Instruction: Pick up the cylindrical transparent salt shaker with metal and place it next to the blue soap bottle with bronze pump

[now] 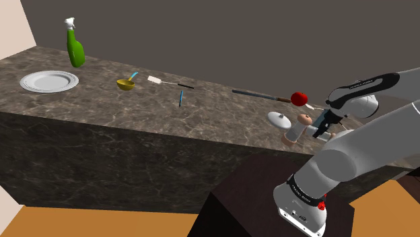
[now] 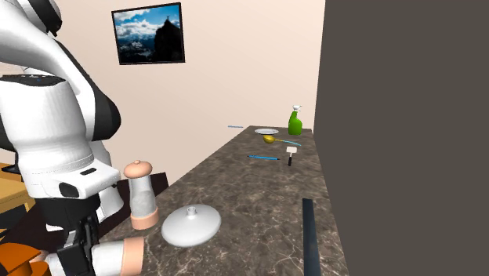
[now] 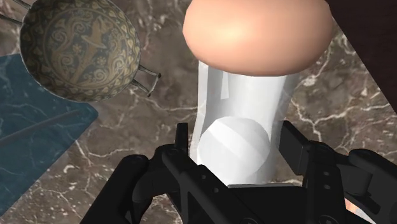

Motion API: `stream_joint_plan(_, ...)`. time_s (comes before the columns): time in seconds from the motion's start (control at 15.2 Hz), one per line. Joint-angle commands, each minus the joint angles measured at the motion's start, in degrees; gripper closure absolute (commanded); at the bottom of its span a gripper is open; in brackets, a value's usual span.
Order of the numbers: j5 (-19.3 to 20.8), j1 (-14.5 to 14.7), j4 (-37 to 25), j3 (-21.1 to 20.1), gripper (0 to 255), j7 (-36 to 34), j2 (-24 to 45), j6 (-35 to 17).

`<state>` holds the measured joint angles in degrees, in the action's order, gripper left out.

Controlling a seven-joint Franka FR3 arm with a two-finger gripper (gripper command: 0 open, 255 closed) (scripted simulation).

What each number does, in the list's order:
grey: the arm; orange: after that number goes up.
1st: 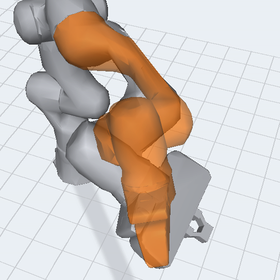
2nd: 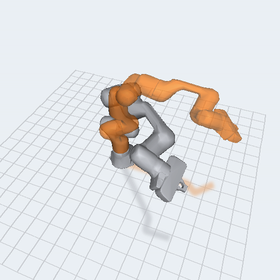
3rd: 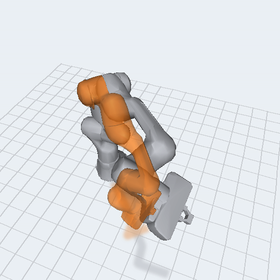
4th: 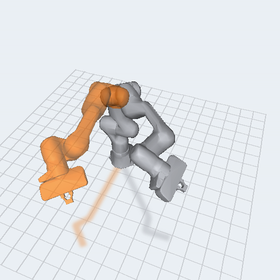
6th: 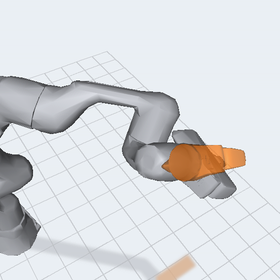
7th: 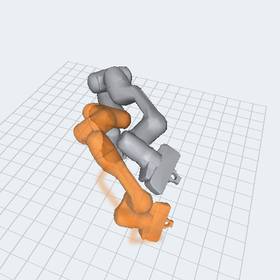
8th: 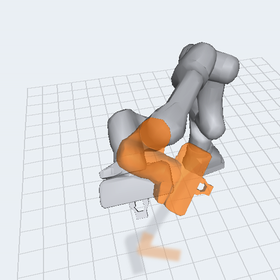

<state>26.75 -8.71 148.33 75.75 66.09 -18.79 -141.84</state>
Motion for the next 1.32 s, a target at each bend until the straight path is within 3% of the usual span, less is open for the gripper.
stream_joint_plan(0.0,0.0,0.0,0.0,0.0,255,0.0,0.0,0.0)
stream_joint_plan(0.07,0.0,0.0,0.0,0.0,255,0.0,0.0,0.0)
stream_joint_plan(0.13,0.0,0.0,0.0,0.0,0,0.0,0.0,0.0)
stream_joint_plan(0.46,0.0,0.0,0.0,0.0,0,0.0,0.0,0.0)
stream_joint_plan(0.59,2.1,-5.8,-1.1,-6.7,0,-1.7,-4.3,5.5)
stream_joint_plan(0.73,3.0,-9.1,-2.3,-11.1,0,-2.7,-7.7,10.2)
stream_joint_plan(1.25,3.0,-9.1,-2.3,-11.1,0,-2.7,-7.7,10.2)
